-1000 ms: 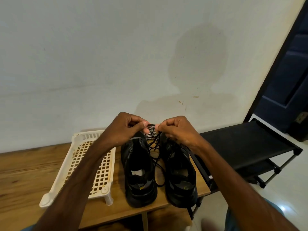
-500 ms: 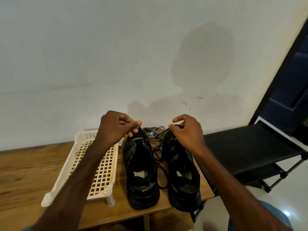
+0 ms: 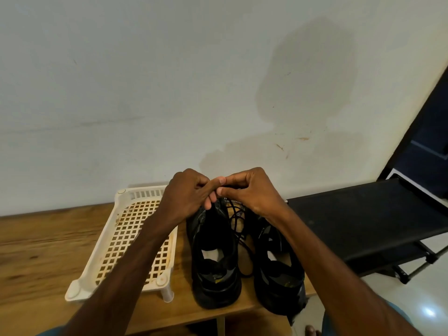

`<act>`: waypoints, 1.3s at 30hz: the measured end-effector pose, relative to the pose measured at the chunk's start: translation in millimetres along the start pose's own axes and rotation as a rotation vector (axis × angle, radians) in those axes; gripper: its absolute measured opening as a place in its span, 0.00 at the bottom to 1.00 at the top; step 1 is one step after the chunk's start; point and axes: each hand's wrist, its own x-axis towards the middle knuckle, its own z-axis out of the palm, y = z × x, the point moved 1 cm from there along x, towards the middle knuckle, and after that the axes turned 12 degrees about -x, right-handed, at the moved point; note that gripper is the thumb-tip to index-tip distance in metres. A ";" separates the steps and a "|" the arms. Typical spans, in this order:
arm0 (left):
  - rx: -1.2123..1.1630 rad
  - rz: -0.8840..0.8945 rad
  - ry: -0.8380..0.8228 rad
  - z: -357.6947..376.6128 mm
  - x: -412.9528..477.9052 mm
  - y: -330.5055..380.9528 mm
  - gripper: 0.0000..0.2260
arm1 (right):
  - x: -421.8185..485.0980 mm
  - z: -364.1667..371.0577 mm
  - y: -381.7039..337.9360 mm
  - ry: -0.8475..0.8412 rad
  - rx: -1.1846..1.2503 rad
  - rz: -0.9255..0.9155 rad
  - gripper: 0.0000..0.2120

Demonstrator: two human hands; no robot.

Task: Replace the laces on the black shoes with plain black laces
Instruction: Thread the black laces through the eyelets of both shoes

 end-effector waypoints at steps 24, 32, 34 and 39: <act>0.470 -0.319 0.159 36.9 -17.2 -22.7 0.04 | 37.8 49.6 18.4 -0.074 -0.515 0.133 0.03; 0.278 -0.352 0.237 32.0 -17.0 -28.7 0.08 | 37.5 63.8 19.3 -0.060 -0.621 0.161 0.06; 0.261 -0.366 0.233 30.4 -15.5 -29.7 0.08 | 37.6 67.1 21.1 -0.053 -0.604 0.174 0.06; 0.214 -0.366 0.223 25.8 -15.1 -34.1 0.08 | 36.9 75.9 25.6 -0.048 -0.519 0.220 0.06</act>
